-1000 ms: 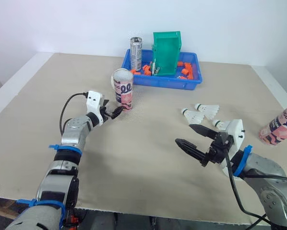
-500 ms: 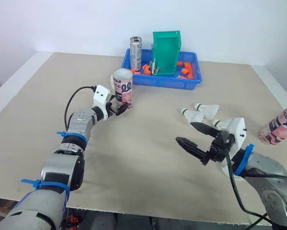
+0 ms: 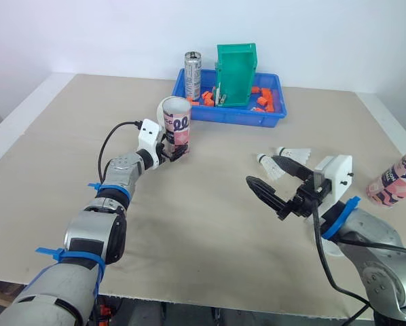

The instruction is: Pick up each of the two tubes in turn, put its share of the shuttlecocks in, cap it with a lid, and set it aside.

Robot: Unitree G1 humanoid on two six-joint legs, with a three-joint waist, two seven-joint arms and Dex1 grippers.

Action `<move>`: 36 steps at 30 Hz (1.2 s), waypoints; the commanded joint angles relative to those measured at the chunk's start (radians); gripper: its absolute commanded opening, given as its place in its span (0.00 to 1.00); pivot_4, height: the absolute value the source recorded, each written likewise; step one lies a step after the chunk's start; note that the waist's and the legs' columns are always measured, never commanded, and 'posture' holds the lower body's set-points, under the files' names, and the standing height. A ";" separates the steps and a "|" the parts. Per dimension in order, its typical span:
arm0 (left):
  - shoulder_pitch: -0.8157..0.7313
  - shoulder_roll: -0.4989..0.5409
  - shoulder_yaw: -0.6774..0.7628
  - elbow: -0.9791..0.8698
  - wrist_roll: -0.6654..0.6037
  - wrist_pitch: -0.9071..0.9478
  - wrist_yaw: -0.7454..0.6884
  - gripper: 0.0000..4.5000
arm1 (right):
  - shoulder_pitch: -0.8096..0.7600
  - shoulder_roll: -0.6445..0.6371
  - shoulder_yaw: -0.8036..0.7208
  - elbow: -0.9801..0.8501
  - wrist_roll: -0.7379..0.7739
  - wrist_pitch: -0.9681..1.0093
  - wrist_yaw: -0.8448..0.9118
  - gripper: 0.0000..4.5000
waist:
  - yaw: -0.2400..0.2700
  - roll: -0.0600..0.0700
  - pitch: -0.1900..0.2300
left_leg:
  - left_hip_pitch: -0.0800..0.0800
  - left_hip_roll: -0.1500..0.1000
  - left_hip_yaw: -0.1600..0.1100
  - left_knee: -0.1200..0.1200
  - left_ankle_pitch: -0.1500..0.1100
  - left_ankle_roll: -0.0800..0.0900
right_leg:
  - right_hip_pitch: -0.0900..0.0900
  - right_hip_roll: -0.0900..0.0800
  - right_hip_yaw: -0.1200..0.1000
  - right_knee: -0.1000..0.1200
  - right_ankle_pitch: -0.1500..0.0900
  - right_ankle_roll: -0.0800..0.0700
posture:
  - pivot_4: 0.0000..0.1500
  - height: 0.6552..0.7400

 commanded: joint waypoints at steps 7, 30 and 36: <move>-0.047 -0.021 0.031 0.013 0.017 -0.007 0.038 0.82 | -0.018 -0.002 -0.005 -0.050 0.011 -0.010 -0.008 1.00 | 0.000 0.000 0.000 | 0.000 0.000 -0.001 0.000 0.000 0.000 | 0.000 0.000 0.000 0.000 0.000 0.000 | 1.00 0.95; -0.070 0.255 -0.060 -0.244 0.003 0.152 -0.761 0.69 | 0.007 -0.018 -0.035 0.009 -0.098 0.099 -0.169 1.00 | -0.001 0.000 0.000 | -0.001 0.000 -0.002 0.000 0.000 0.000 | -0.001 0.000 -0.002 0.001 0.000 -0.002 | 1.00 0.95; 0.014 0.431 -0.266 -0.546 -0.065 0.257 -0.935 0.69 | 0.051 0.064 0.042 -0.009 -0.175 0.126 -0.264 1.00 | -0.002 0.001 0.000 | -0.001 0.001 -0.004 -0.002 0.000 0.000 | -0.002 0.001 -0.004 0.003 -0.003 -0.006 | 1.00 0.95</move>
